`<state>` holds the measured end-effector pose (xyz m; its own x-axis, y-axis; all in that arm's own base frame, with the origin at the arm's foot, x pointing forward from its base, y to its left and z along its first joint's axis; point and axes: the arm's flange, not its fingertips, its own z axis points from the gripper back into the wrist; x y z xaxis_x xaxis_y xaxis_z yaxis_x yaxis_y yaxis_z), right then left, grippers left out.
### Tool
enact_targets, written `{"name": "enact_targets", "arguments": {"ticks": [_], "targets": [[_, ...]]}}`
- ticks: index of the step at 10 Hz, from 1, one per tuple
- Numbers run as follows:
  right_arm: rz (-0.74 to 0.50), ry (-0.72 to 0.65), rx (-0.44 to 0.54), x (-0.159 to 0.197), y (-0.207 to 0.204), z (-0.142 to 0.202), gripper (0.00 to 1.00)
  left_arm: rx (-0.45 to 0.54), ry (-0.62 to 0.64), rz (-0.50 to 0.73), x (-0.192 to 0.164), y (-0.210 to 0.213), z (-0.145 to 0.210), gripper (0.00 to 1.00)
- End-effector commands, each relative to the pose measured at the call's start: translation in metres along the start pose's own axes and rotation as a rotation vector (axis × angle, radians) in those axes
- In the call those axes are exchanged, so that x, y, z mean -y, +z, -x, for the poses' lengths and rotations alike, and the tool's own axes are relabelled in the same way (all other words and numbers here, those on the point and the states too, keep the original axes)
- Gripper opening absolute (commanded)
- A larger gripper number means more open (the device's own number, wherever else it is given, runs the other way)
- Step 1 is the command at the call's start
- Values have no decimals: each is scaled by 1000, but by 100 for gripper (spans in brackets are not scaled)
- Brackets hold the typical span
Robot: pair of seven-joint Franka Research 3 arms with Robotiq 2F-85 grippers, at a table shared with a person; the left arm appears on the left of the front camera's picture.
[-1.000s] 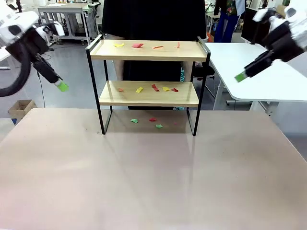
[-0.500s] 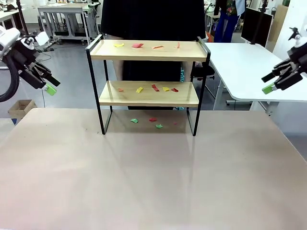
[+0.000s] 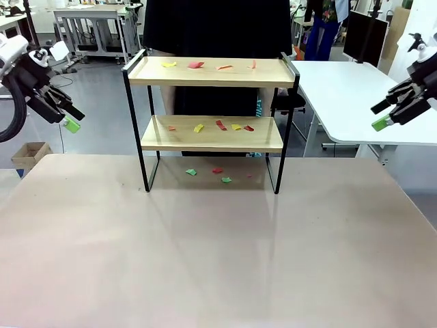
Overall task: Clean the shelf.
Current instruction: Pick up the Duster handed by the human.
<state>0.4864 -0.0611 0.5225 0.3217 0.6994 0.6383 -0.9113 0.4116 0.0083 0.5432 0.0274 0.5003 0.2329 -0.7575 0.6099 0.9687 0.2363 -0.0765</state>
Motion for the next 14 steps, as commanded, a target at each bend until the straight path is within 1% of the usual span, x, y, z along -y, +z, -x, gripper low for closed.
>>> {"name": "enact_targets", "arguments": {"ticks": [1, 2, 3, 4, 6, 7, 8, 10, 11, 14], "targets": [[-1, 1, 1, 0, -1, 0, 100, 31, 11, 61, -25, 1, 7, 100], [-96, 8, 64, 29, 8, 16, 100, 111, 21, 127, -46, 3, 19, 100], [-122, -2, 116, 52, 12, 31, 100, 203, -20, 127, -62, 6, 26, 100], [-137, -19, 172, 70, 13, 46, 100, 267, -30, 155, -75, 6, 35, 100], [-157, 9, 306, 100, 12, 74, 100, 366, -63, 206, -99, -4, 54, 100], [-168, 32, 369, 113, 6, 88, 100, 431, -86, 198, -112, -12, 65, 100], [-191, 38, 429, 125, 0, 103, 100, 483, -97, 199, -123, -21, 79, 100], [-154, 59, 530, 146, -11, 131, 100, 588, -141, 171, -138, -34, 105, 100], [-159, 64, 589, 151, -15, 141, 100, 642, -158, 168, -142, -41, 115, 100], [-126, 74, 678, 160, -25, 160, 100, 765, -204, 105, -150, -53, 140, 100]]}}
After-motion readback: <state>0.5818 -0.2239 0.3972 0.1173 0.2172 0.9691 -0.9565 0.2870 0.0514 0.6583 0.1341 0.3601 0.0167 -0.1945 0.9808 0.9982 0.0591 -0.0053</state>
